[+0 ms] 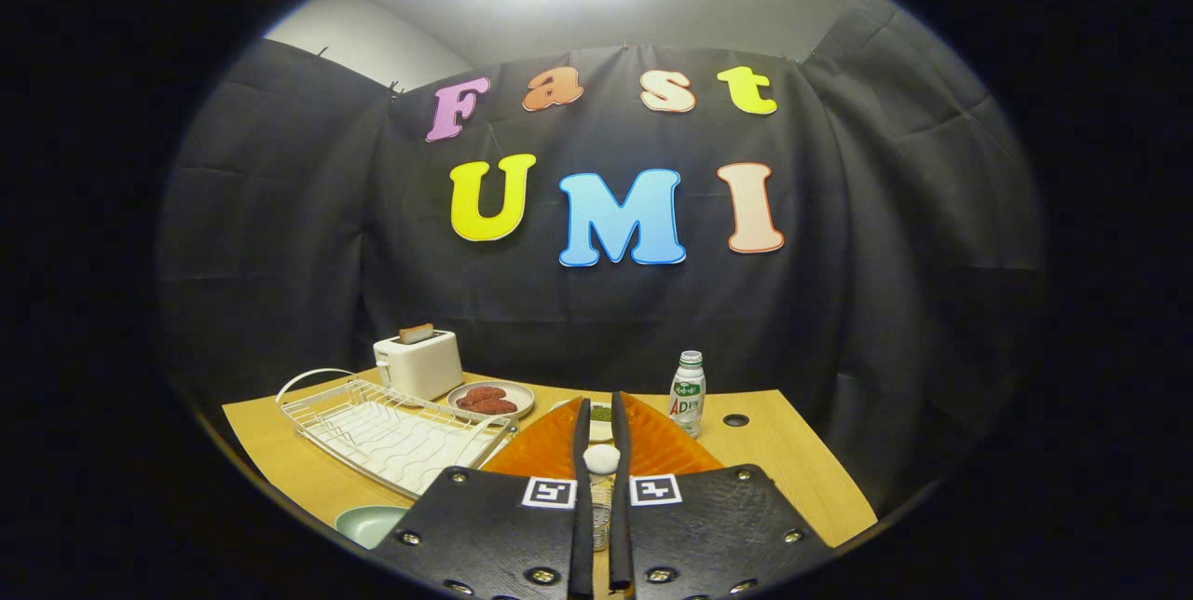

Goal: Take the plate from the dish rack, then take the spoon from the basket and place it into the plate.

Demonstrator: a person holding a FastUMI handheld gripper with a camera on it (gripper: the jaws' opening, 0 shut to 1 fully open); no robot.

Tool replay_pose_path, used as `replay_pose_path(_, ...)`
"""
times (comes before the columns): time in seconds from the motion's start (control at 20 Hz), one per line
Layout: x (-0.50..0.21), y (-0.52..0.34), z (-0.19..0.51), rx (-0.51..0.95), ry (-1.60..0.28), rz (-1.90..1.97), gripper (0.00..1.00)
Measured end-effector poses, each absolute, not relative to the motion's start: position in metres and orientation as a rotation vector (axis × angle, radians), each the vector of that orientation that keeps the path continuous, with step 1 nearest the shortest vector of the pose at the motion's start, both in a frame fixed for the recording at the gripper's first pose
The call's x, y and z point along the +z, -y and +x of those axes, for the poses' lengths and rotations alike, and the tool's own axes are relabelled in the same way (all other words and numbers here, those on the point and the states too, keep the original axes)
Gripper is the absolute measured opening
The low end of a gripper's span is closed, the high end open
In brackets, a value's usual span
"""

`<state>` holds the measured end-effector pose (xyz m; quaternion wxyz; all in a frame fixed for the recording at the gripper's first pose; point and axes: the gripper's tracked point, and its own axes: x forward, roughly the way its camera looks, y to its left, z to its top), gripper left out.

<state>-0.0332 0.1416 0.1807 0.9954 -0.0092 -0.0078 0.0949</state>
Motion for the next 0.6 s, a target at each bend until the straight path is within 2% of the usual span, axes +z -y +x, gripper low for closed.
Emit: replay_pose_path(0.6, 0.198, -0.153, -0.084, 0.238, -0.038, -0.075, 0.07)
